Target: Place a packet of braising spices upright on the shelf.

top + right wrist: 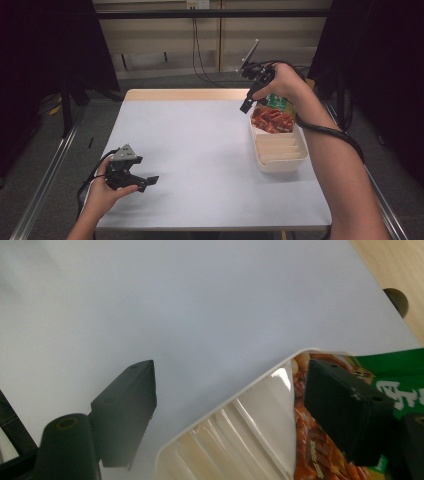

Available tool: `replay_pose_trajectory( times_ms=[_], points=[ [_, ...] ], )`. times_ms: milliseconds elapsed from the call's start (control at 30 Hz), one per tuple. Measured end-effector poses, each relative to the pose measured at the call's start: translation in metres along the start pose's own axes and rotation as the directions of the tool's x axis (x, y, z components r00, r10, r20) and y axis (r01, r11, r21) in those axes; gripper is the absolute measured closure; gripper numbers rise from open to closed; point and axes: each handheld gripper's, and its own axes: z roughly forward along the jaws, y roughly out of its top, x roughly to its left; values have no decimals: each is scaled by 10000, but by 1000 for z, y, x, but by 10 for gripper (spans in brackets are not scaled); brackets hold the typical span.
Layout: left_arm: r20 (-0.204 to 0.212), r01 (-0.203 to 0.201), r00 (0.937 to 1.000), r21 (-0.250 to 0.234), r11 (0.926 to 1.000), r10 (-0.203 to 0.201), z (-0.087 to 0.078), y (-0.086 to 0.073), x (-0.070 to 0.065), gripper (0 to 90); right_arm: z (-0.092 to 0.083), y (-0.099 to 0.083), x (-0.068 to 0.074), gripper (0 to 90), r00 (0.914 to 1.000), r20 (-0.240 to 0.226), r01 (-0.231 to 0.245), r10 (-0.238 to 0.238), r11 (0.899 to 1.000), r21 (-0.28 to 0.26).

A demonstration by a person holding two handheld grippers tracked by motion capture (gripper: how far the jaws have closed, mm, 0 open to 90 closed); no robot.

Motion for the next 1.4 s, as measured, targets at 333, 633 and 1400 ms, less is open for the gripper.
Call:
replay_pose_trajectory(
  times_ms=[333, 633, 1400],
  points=[
    [14, 38, 10000, 66, 10000, -38, 0, 0, 0, 43, 21, 3, 11, 196, 9996, -168, 221, -221, 9998, -4],
    [-13, 10, 10000, 90, 10000, -10, 0, 0, -1, 43, 37, 2, 21, 177, 9984, -327, 463, -469, 9987, -203],
    [34, -52, 10000, 206, 9998, 51, 3, 0, -2, 43, 84, -6, 61, 157, 9889, -656, 1341, -1334, 9909, 64]
  ],
)
